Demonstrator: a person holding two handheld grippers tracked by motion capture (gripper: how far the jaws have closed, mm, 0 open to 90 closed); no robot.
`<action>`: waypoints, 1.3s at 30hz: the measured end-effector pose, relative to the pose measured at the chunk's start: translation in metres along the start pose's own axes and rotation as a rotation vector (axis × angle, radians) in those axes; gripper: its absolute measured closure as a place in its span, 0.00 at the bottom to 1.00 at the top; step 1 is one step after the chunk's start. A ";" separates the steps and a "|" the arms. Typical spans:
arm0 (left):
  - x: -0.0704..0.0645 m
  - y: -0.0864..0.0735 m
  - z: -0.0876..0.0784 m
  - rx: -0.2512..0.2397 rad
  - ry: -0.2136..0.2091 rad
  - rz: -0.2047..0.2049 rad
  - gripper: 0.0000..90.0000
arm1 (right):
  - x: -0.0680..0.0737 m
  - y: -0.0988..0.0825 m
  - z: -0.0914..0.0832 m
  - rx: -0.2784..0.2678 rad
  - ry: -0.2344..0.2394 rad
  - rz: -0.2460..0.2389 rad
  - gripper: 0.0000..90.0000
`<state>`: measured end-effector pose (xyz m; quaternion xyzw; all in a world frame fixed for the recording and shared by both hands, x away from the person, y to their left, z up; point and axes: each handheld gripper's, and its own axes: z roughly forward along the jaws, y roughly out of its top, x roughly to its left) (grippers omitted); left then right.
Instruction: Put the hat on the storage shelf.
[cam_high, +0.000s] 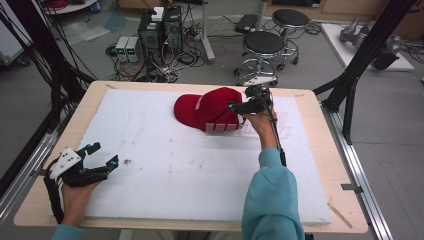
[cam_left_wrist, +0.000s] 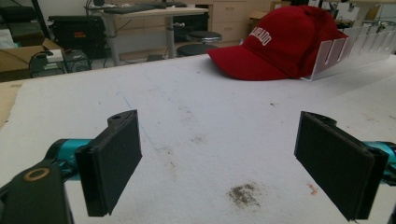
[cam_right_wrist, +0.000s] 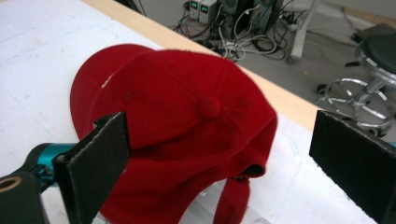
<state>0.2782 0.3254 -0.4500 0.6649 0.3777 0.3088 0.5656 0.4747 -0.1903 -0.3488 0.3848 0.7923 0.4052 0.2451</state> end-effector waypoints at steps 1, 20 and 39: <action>0.000 0.000 0.000 -0.001 0.000 -0.002 0.17 | 0.000 -0.002 0.006 0.015 0.001 0.001 0.05; 0.000 0.000 0.000 -0.001 -0.003 -0.001 0.17 | -0.007 -0.014 0.027 0.079 0.029 0.076 0.35; 0.001 0.000 0.000 -0.002 -0.002 -0.005 0.17 | 0.007 -0.012 0.028 0.130 0.039 0.110 0.92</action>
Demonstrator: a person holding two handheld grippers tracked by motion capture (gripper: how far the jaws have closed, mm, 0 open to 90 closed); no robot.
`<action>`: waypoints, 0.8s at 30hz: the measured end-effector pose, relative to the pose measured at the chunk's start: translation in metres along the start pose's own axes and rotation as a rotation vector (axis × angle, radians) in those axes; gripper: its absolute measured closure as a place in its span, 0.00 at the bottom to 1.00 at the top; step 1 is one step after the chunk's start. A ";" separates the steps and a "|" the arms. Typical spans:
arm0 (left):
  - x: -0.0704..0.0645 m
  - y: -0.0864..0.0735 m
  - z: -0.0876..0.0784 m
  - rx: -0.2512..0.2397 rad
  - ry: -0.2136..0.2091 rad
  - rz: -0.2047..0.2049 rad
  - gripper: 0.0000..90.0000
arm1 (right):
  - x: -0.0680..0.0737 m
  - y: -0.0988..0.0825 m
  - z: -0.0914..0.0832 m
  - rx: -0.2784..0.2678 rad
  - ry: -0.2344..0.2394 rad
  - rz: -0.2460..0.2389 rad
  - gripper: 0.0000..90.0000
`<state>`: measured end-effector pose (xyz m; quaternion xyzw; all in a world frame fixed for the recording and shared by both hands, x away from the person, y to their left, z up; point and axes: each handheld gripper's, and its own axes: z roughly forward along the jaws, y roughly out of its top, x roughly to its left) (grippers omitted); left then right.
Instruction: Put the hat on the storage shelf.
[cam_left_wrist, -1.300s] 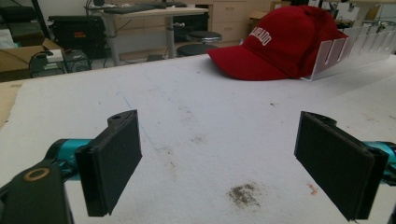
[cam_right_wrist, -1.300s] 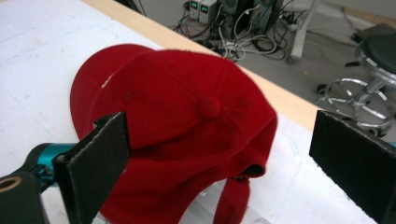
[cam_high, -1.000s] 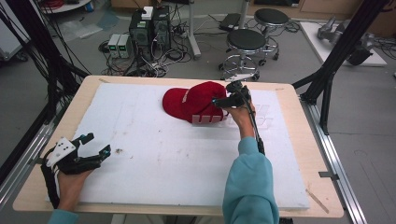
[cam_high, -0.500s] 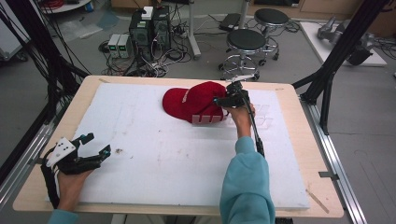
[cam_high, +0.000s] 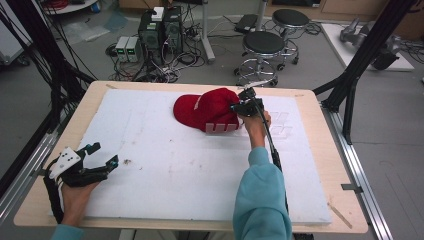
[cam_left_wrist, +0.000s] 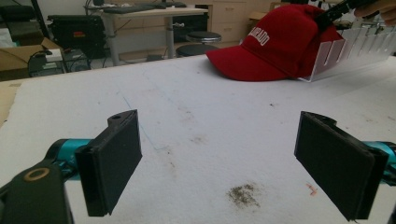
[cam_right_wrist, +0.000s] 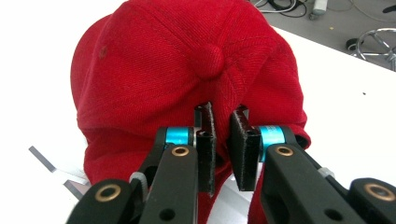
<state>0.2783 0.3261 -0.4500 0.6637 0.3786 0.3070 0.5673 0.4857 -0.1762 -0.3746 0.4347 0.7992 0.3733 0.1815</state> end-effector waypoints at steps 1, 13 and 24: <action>0.000 0.000 0.000 0.000 0.000 0.000 0.17 | 0.000 0.000 0.000 0.000 0.000 0.000 0.92; 0.001 0.000 0.000 -0.004 -0.001 -0.010 0.17 | 0.017 0.012 -0.021 -0.104 -0.005 -0.077 0.93; 0.001 0.000 0.000 -0.004 0.001 -0.009 0.17 | 0.033 0.031 -0.039 -0.234 0.022 -0.141 0.93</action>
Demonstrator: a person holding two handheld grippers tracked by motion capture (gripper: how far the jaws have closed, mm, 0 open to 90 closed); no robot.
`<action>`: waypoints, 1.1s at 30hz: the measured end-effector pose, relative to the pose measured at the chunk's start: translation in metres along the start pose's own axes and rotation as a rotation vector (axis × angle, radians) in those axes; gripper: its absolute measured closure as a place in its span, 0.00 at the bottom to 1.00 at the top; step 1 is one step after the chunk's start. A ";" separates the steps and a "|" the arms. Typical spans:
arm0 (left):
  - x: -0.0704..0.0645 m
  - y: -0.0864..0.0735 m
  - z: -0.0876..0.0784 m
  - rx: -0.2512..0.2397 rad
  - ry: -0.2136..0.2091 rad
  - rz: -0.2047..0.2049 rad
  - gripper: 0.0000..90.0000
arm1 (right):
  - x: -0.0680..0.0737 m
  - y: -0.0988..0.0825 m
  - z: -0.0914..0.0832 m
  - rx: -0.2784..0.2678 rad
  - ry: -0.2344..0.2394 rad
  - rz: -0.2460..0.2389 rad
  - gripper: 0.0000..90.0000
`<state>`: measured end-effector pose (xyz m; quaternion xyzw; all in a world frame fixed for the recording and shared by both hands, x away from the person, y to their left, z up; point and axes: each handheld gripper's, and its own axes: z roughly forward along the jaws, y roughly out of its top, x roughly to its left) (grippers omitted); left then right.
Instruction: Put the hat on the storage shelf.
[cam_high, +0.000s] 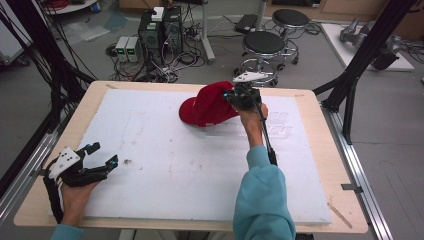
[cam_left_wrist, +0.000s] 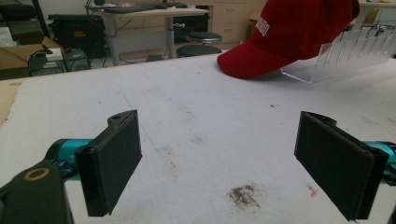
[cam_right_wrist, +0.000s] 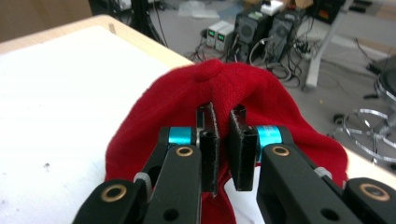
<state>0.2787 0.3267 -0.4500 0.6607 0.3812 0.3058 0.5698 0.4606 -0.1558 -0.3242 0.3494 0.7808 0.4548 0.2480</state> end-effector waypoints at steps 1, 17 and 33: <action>0.000 0.000 0.000 -0.001 0.000 -0.001 0.17 | 0.002 0.003 -0.001 -0.008 0.009 -0.002 0.93; 0.002 0.000 0.000 0.001 -0.003 -0.016 0.17 | 0.017 0.028 -0.020 -0.135 0.114 -0.039 0.93; 0.008 0.003 -0.004 0.029 -0.018 -0.053 0.16 | 0.030 0.036 -0.048 -0.187 0.279 -0.057 0.93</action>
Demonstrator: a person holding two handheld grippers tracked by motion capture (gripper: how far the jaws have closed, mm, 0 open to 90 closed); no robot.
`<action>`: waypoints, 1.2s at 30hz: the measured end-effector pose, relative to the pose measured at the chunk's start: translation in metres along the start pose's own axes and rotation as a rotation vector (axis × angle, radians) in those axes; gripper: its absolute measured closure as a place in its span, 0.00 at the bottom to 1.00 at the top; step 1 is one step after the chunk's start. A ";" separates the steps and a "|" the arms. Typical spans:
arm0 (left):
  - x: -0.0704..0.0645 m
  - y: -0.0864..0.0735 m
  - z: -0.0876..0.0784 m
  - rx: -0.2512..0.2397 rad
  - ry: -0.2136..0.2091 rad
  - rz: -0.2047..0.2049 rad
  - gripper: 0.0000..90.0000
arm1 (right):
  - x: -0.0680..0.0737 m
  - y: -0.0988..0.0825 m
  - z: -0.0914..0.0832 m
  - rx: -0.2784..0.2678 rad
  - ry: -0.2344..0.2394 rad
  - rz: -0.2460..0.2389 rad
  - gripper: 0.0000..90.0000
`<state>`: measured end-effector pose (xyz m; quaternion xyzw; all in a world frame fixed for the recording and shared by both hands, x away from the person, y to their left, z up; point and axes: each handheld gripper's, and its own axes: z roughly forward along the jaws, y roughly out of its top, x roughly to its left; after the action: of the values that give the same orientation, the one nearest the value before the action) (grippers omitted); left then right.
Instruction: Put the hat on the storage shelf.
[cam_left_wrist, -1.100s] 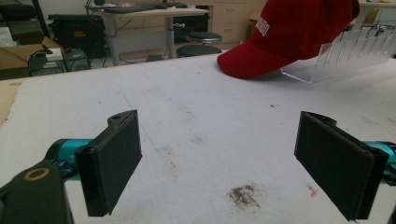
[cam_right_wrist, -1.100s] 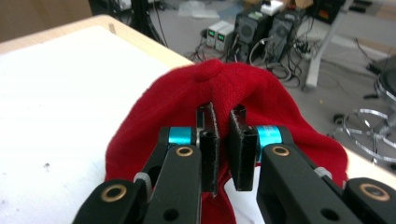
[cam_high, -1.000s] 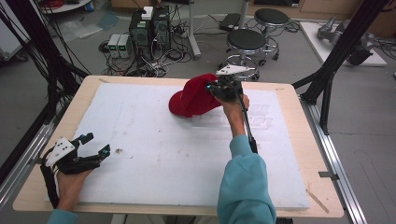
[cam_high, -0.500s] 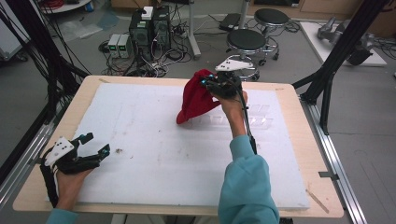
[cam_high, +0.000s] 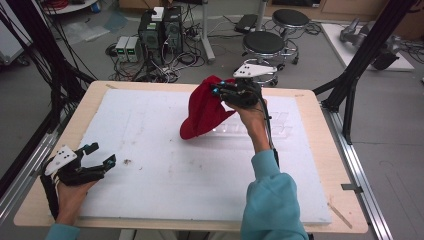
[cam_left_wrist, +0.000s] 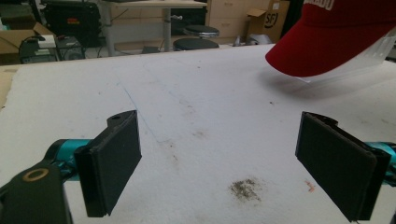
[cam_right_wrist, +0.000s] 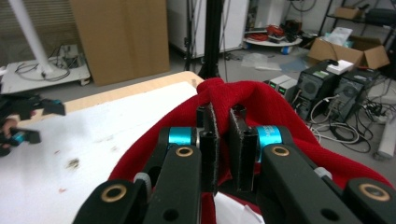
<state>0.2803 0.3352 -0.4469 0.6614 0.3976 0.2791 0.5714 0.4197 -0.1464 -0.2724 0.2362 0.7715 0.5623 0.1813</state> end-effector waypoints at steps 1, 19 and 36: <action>0.000 0.001 -0.001 0.002 -0.004 -0.002 0.16 | 0.002 0.001 -0.001 0.000 0.011 -0.005 0.93; -0.012 0.066 0.011 0.044 -0.205 0.041 0.16 | 0.034 0.002 -0.017 0.020 0.153 -0.073 0.93; -0.050 0.136 0.062 0.093 -0.479 0.112 0.15 | 0.044 0.000 -0.016 0.032 0.209 -0.100 0.93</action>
<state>0.3329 0.2558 -0.3212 0.7553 0.2258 0.1271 0.6020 0.3745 -0.1337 -0.2678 0.1405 0.8059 0.5616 0.1240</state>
